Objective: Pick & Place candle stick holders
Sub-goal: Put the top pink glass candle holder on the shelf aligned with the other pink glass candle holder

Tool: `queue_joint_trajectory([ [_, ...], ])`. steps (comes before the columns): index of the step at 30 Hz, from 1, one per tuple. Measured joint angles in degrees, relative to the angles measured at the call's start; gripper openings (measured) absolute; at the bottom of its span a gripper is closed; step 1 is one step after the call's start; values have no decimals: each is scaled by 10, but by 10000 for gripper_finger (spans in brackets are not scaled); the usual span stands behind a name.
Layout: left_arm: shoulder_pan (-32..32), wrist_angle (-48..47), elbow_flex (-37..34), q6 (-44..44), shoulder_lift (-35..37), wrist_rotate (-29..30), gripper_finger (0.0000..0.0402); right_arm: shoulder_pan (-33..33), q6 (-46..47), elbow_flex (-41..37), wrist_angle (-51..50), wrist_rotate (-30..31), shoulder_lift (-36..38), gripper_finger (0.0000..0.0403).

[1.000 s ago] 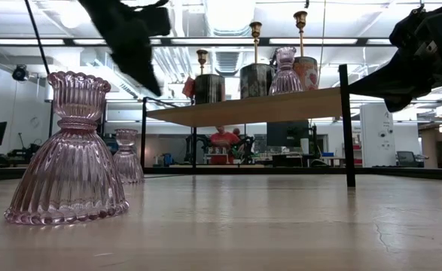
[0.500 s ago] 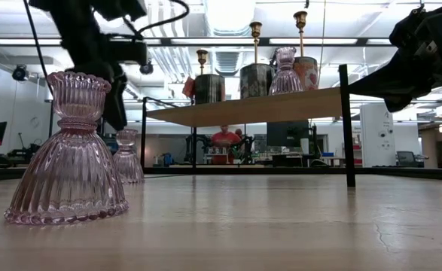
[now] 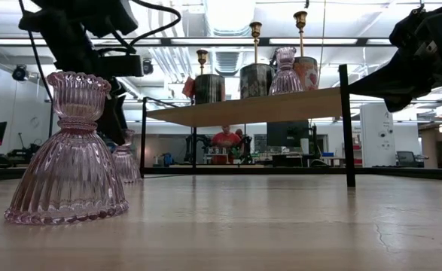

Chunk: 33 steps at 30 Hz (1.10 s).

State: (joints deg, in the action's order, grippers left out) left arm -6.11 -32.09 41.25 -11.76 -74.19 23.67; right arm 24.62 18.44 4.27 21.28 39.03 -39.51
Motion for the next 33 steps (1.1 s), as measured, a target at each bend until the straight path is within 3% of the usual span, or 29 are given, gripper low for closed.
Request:
queue_joint_trajectory([
  [5,0,-6,0,0,-1,-2,184,0,0,0,0,0,0,8],
  [15,8,-18,1,43,-1,-67,36,0,0,0,0,0,0,8],
  [22,8,-28,-4,51,-2,-101,48,0,0,0,0,0,0,8],
  [33,8,-30,1,46,-2,-97,33,0,0,0,0,0,0,8],
])
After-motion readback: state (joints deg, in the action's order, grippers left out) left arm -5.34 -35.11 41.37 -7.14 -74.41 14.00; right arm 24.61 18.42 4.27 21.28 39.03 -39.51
